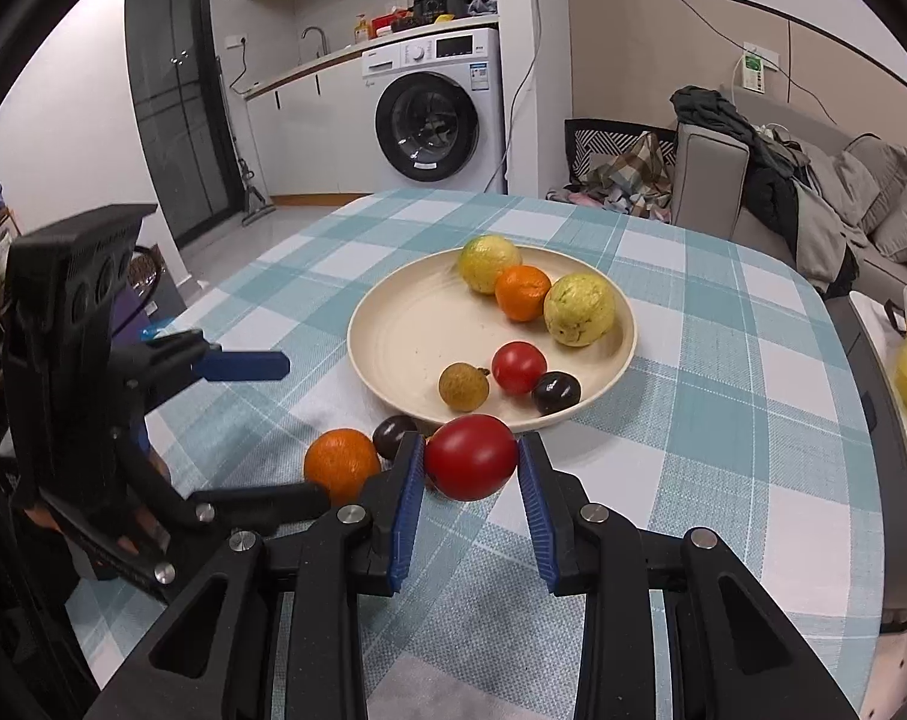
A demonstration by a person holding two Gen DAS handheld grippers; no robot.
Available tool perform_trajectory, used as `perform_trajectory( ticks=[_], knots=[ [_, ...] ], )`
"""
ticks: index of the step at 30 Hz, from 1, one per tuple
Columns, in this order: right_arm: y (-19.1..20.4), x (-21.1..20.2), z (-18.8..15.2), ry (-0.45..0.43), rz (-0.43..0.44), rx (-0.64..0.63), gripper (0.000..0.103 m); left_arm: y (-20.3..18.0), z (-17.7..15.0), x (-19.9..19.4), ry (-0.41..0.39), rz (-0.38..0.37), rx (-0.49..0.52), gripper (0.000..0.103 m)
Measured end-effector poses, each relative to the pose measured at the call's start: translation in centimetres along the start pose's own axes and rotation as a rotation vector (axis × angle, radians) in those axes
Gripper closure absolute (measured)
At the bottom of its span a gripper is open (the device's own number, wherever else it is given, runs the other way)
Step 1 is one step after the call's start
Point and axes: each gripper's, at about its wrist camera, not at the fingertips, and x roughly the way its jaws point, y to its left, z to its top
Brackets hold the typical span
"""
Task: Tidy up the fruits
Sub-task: 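Close the right tool on a red tomato and lift it, then grasp a mandarin orange with the left tool while the right tool holds the tomato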
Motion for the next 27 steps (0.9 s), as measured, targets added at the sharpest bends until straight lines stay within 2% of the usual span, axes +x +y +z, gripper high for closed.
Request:
perform_trajectory(
  ticks=[2,4,7,9,16,19,21,23,27],
  knots=[
    [-0.1,0.1,0.0,-0.002,0.001,0.009,0.07,0.0,0.0,0.2,0.011,-0.002,0.003,0.003],
    [-0.2,0.3,0.0,-0.002,0.004,0.016,0.07,0.1,-0.1,0.4,0.02,-0.003,0.002,0.008],
    [-0.3,0.5,0.1,-0.003,0.005,0.023,0.07,0.4,-0.1,0.9,0.05,-0.01,-0.008,0.021],
    [-0.2,0.4,0.0,-0.005,0.005,0.025,0.07,0.3,-0.2,1.5,0.086,-0.029,-0.007,0.034],
    [-0.2,0.3,0.0,-0.01,0.006,0.027,0.07,-0.4,-0.4,2.0,0.109,-0.041,0.025,0.042],
    [-0.1,0.4,0.0,-0.009,0.007,0.024,0.07,-0.4,-0.4,2.2,0.12,-0.045,0.025,0.05],
    [0.0,0.4,0.0,-0.008,0.006,0.023,0.07,-0.5,-0.4,2.3,0.129,-0.053,0.027,0.062],
    [0.0,0.5,0.0,-0.006,0.008,0.024,0.07,-0.5,-0.4,2.2,0.124,-0.063,0.034,0.066],
    [-0.1,0.5,0.0,-0.006,0.007,0.026,0.07,-0.4,-0.3,2.2,0.118,-0.068,0.031,0.066]
  ],
)
